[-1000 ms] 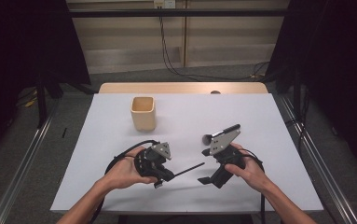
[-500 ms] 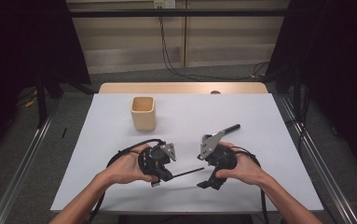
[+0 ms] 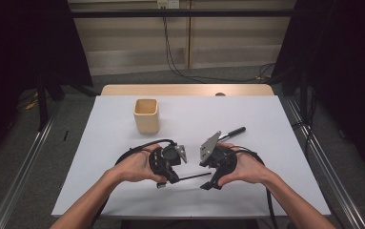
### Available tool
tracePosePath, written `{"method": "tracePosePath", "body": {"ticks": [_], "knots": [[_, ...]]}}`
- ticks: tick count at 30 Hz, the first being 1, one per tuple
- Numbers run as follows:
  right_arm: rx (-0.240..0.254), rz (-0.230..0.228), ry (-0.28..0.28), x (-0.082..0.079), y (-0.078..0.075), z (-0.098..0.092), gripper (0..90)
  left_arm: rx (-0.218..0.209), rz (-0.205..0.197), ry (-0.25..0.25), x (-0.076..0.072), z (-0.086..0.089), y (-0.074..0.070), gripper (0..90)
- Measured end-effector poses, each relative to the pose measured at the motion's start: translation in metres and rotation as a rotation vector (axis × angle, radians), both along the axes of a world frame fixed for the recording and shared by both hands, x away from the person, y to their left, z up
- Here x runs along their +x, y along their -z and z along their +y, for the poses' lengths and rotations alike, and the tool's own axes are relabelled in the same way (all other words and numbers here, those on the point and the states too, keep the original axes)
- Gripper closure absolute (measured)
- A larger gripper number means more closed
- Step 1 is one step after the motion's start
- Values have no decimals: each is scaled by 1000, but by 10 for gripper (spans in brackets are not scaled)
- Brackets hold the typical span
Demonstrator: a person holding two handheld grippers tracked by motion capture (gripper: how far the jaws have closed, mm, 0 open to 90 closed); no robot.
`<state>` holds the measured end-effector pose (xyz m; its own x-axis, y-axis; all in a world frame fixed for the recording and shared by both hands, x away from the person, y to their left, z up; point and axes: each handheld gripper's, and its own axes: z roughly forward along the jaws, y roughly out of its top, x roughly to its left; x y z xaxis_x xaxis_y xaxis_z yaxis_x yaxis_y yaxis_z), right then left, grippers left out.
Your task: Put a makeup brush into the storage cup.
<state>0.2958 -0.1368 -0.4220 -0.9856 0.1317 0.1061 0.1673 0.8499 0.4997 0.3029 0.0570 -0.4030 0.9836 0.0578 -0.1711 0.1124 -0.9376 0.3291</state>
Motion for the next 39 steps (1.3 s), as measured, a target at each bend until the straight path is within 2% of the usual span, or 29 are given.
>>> {"method": "tracePosePath", "body": {"ticks": [1, 3, 4, 6, 7, 8, 9, 11, 16, 19, 20, 21, 23, 26, 27, 29, 30, 32, 33, 35, 36, 39], "knots": [[-21, 15, 3, 1, 1, 2, 269, 4, -9, 6, 0, 0, 0, 858], [-22, 20, -10, 2, 2, 3, 294, 7, -3, 11, 0, 0, 0, 858], [-20, 25, -10, 3, 2, 3, 322, -4, 8, 1, 0, 0, 0, 858], [-19, 34, -15, 4, 2, 3, 394, -9, -7, -5, 0, 1, -1, 858], [-26, 37, -17, 4, 1, 3, 436, -16, -18, -6, 0, 2, -3, 858], [-16, 48, -19, 5, 0, 2, 463, -53, -13, -6, 2, 5, -8, 858], [-16, 48, -19, 5, 0, 2, 463, -53, -13, -6, 2, 5, -8, 858], [-17, 42, -17, 8, -5, 0, 517, -43, -21, -8, 3, 6, -11, 858], [-13, 26, -14, 10, -8, 1, 543, -34, -22, -11, 3, 4, -8, 858], [-35, 33, -32, 9, -3, 5, 636, -18, -19, 14, 3, 1, -6, 858], [-35, 33, -32, 9, -3, 5, 636, -18, -19, 14, 3, 1, -6, 858], [-35, 36, -33, 9, -2, 6, 663, -20, 0, 17, 3, 0, -6, 858], [-27, 34, -34, 11, -2, 7, 702, -26, -18, 6, 2, -1, -5, 858], [-22, 39, -41, 11, -1, 8, 757, -24, -15, 13, 3, -2, -4, 858], [-4, 38, -48, 10, -1, 8, 798, -21, -27, 11, 2, -3, -3, 858], [-10, 33, -54, 9, 0, 8, 832, -23, -21, 13, 2, -4, -3, 858], [-11, 36, -54, 8, 0, 8, 839, -16, -30, 24, 3, -4, -4, 858], [-7, 34, -59, 8, 0, 7, 843, -30, -24, 10, 3, -5, -3, 858], [-3, 38, -65, 9, 0, 7, 846, -28, -9, 20, 4, -4, -3, 858], [-4, 48, -63, 8, 1, 6, 852, -33, -10, 23, 4, -4, -4, 858], [14, 49, -82, 10, 2, 5, 856, -39, -7, 18, 3, -4, -2, 855], [7, 67, -82, 9, 4, 4, 857, -27, -10, 22, 3, -6, -1, 852]]}}
